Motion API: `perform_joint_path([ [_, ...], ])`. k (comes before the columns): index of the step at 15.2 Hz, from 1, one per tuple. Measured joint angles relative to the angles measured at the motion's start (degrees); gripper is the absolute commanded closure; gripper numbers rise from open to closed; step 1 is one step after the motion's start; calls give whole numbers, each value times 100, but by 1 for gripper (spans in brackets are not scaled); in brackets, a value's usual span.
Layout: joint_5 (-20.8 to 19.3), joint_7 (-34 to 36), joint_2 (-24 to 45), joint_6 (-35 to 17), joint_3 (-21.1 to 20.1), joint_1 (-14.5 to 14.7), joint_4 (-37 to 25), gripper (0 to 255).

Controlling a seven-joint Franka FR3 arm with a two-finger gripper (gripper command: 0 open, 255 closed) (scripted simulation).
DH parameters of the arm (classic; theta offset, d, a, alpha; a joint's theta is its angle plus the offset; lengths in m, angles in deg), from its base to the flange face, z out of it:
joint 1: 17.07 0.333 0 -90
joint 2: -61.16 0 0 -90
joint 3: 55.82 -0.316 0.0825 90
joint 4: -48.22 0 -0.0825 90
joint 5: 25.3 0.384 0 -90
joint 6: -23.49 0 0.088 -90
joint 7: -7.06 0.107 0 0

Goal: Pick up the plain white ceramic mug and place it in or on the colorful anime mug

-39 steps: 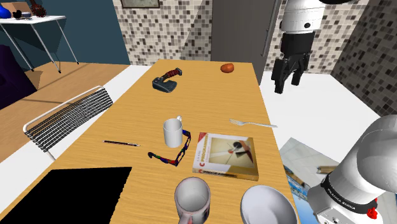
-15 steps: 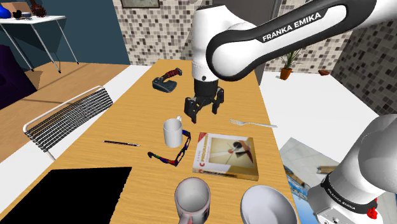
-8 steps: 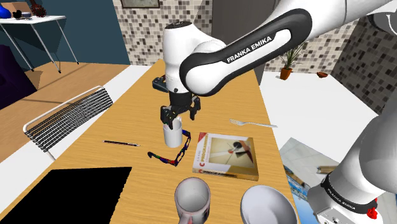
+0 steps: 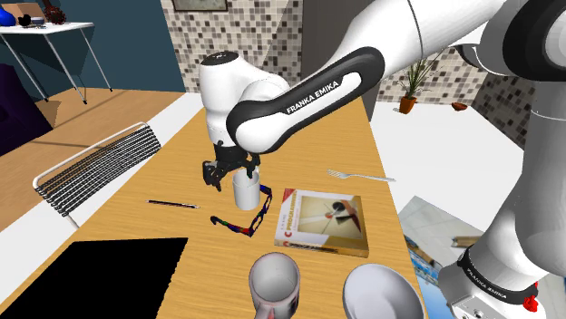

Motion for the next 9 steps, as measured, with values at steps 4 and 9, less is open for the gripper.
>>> perform_joint_path([
  [4,-119,79,180,-231,55,35,68,0],
  [9,-167,109,262,-307,79,53,68,0],
])
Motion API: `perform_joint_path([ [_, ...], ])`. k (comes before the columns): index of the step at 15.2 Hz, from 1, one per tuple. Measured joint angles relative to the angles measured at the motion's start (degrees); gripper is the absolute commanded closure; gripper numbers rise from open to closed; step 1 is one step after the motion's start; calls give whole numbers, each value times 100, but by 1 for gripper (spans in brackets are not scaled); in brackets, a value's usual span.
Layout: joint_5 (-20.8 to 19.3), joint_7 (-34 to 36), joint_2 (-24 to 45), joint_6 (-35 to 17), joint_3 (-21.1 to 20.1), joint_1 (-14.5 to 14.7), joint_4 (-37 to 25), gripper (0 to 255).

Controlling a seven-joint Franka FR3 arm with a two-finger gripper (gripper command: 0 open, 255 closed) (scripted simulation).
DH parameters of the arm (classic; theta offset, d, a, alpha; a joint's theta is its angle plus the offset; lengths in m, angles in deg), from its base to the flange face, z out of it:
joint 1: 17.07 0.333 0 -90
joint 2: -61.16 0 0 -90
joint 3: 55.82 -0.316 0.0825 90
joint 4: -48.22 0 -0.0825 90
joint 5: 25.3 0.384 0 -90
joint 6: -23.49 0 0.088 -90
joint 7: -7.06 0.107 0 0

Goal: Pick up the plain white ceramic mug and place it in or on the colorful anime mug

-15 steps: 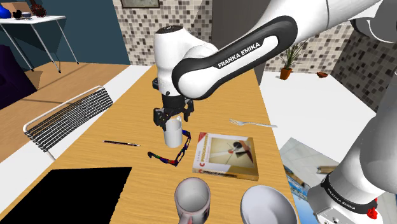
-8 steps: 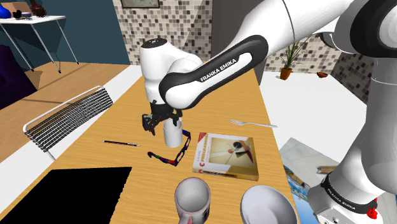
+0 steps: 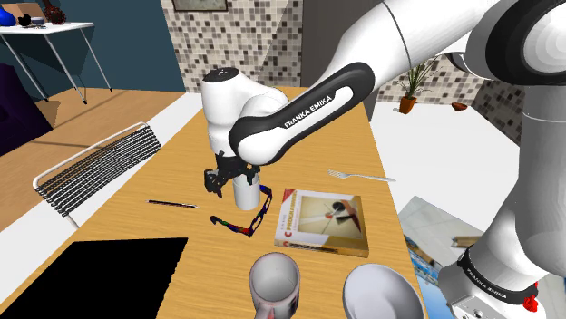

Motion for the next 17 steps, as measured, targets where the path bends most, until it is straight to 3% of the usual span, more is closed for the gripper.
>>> perform_joint_path([
  [2,-1,1,1,-2,0,0,0,0],
  [3,-1,1,1,-2,0,0,0,255],
  [17,78,-60,-114,175,-37,-24,-74,255],
])
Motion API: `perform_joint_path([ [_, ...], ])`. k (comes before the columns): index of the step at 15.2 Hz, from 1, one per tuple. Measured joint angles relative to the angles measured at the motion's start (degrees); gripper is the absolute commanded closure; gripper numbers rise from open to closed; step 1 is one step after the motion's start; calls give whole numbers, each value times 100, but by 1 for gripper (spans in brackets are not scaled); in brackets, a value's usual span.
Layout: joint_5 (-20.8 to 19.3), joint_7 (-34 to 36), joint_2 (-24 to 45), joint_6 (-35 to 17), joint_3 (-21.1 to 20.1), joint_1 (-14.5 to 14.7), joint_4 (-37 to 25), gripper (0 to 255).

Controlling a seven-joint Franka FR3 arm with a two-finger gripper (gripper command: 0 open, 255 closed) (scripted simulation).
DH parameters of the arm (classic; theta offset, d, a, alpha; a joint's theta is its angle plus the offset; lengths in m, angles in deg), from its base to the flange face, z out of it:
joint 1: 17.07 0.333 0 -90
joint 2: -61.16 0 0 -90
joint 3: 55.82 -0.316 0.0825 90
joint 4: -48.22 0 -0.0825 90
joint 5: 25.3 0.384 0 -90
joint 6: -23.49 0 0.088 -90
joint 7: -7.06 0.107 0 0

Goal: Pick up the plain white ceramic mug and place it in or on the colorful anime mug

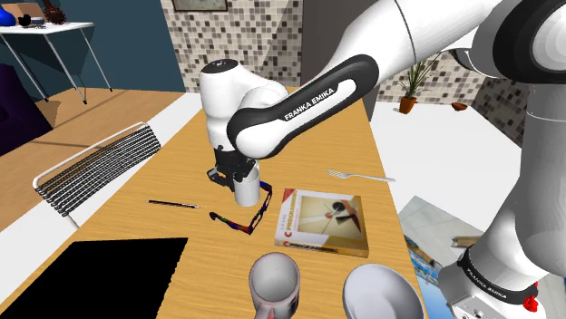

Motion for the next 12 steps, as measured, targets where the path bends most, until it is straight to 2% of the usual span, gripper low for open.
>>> perform_joint_path([
  [12,258,-202,-357,755,-109,-53,-443,255],
])
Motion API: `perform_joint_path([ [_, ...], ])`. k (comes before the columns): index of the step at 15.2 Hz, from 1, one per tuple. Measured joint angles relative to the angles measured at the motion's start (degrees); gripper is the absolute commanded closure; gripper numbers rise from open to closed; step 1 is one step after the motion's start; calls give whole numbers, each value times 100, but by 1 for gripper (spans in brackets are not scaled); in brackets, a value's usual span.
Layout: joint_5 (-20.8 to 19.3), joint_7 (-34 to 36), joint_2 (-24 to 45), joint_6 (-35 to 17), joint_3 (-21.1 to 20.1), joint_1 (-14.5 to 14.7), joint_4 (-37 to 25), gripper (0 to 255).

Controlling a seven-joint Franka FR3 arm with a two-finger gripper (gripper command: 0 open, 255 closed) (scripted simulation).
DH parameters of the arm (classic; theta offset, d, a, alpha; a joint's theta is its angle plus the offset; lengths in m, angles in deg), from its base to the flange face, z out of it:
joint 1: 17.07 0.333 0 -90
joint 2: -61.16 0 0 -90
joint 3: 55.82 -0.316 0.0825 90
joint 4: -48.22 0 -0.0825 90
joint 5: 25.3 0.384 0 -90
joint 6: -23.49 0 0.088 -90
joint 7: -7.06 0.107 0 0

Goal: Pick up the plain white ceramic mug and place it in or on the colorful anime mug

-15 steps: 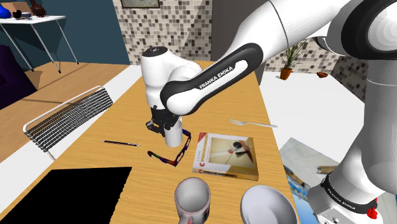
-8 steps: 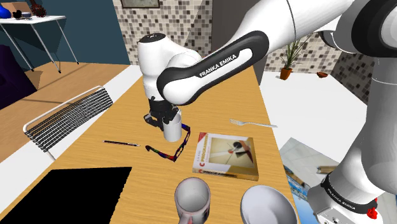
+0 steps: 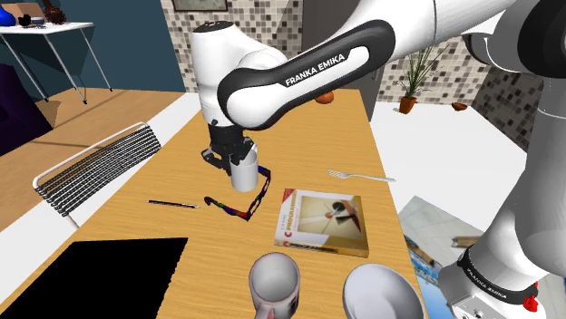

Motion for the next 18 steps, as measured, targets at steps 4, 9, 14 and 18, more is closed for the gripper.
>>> perform_joint_path([
  [4,54,-63,-48,299,-19,0,-262,255],
  [9,122,-128,-134,649,-45,-1,-539,255],
  [14,163,-167,-185,995,-66,16,-841,255],
  [18,215,-176,-287,1218,-92,26,-970,255],
])
